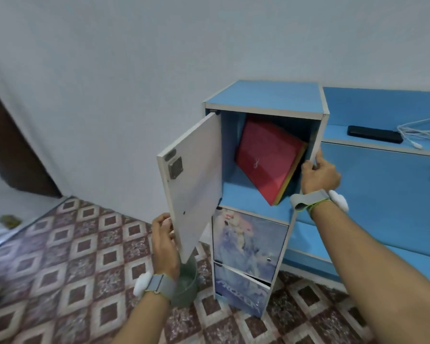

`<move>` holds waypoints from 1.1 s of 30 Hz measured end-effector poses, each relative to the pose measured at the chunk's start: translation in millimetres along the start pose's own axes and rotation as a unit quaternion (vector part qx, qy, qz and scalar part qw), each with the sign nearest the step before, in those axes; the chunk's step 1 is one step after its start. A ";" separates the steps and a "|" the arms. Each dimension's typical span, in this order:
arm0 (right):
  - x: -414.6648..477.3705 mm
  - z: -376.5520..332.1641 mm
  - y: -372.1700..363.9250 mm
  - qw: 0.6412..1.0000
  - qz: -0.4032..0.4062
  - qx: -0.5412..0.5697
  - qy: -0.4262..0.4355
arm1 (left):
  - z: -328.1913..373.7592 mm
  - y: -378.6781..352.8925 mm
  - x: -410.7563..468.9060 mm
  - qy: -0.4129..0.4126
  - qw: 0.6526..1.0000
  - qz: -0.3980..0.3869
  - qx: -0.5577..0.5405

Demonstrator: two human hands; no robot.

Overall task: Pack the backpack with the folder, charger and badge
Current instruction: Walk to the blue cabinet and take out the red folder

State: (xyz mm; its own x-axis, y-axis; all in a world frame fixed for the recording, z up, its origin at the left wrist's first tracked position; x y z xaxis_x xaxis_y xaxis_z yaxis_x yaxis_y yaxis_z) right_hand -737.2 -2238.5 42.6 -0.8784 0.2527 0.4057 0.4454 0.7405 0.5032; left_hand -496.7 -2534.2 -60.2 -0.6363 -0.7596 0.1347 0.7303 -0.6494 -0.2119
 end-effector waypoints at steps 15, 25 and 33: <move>-7.4 -6.2 3.6 1.000 -0.011 -0.009 -0.003 | -7.7 45.8 45.6 -0.044 0.958 0.154 0.237; -10.3 10.3 7.8 0.984 0.019 0.159 -0.082 | -8.8 25.9 28.0 -0.049 0.939 0.258 0.222; -34.5 -5.7 -6.0 0.983 0.013 0.178 -0.039 | -17.0 -39.1 11.3 -0.091 0.974 0.074 0.195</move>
State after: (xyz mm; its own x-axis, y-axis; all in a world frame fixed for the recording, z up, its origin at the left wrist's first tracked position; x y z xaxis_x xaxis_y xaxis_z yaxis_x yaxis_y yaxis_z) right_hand -708.6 -2255.2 30.0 -0.8840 0.3118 0.3483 0.3921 0.9002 0.1895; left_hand -536.6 -2516.8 -66.9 -0.4881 -0.8170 0.3070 0.8722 -0.4694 0.1374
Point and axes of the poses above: each hand's wrist, its own x-axis towards the middle knuckle, its own y-axis out of the back of the hand, z = x × y, the point moved 5 cm from there along x, towards the middle knuckle, and after that the axes turned 4 degrees about -z, right-handed, at the moved point
